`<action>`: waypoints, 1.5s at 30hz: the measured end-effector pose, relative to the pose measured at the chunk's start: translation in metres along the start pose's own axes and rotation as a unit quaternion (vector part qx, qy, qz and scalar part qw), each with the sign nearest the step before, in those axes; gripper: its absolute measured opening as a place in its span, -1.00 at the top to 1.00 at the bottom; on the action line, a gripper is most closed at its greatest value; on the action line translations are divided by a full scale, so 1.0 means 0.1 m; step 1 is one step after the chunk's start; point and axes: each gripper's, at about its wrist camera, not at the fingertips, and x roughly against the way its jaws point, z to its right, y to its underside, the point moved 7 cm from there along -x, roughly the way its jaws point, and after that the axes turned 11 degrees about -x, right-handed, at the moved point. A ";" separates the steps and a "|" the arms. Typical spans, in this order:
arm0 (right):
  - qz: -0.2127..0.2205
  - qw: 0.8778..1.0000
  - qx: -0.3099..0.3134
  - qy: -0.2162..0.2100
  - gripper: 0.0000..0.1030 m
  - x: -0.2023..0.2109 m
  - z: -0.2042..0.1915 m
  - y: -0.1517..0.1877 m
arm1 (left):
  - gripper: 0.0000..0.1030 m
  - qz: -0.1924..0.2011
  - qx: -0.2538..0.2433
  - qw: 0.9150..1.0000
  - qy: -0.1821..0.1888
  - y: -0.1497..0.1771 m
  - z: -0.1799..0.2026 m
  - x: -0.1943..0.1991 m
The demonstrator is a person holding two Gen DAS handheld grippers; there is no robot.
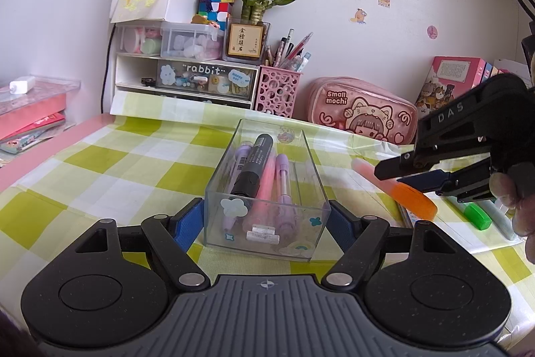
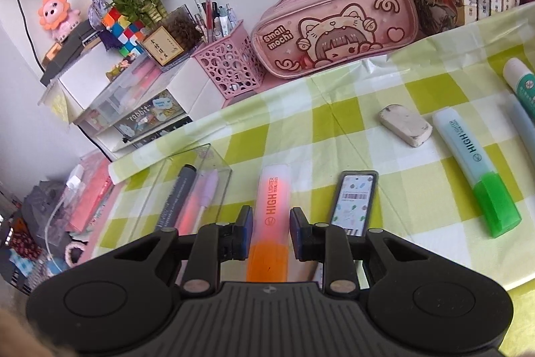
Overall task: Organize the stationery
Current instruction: 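Carry the orange highlighter into the clear tray and release it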
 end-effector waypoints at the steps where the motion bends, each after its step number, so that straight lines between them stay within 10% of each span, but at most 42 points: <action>1: -0.004 1.000 -0.008 -0.010 0.55 0.00 -0.04 0.00 | -0.47 0.000 0.000 1.000 0.000 0.00 0.00 0.00; 11: -0.029 0.998 -0.037 -0.050 0.55 -0.12 -0.50 0.00 | -0.47 0.000 0.000 1.000 0.001 0.00 0.00 0.00; 45: -0.013 1.000 -0.008 0.014 0.55 -0.43 -0.80 -0.09 | -0.48 0.001 0.003 1.000 0.002 -0.01 0.00 -0.02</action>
